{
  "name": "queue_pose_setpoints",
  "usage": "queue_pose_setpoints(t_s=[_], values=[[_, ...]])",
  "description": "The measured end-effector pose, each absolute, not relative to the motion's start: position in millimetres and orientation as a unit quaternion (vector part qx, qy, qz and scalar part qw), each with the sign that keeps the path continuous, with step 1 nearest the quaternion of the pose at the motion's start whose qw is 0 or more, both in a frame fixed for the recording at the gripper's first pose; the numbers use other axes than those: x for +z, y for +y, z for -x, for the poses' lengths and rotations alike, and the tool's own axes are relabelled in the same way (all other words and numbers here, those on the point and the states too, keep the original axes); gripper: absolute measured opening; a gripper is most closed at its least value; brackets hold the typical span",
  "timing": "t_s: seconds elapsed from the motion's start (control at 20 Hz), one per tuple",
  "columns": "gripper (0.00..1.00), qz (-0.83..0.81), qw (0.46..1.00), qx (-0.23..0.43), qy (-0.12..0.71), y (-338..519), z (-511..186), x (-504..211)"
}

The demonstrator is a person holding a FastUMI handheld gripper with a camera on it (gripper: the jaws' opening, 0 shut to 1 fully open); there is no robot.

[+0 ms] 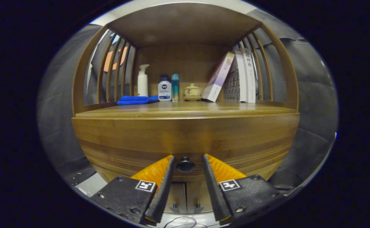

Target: Pull open the drawer, take out the items inside it, and place them on the countertop above the cabinet.

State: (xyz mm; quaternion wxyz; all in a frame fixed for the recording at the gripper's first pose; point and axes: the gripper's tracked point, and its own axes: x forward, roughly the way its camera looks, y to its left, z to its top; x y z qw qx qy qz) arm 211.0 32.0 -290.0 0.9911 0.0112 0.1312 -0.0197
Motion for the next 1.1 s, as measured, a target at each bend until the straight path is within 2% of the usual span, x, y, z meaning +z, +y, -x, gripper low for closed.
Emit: queue_pose_setpoints(t_s=[0.2,0.25,0.6,1.1], values=[[0.29,-0.016,0.99,-0.022,0.141,34.1,-209.7,-289.7],[0.27,-0.013,0.989,-0.019,0.144,34.4,-209.7,-291.4],[0.22,-0.021,0.988,-0.014,0.155,32.6,-204.1,-292.7],[0.22,-0.005,0.988,-0.007,0.155,32.0,-146.4,-290.7]])
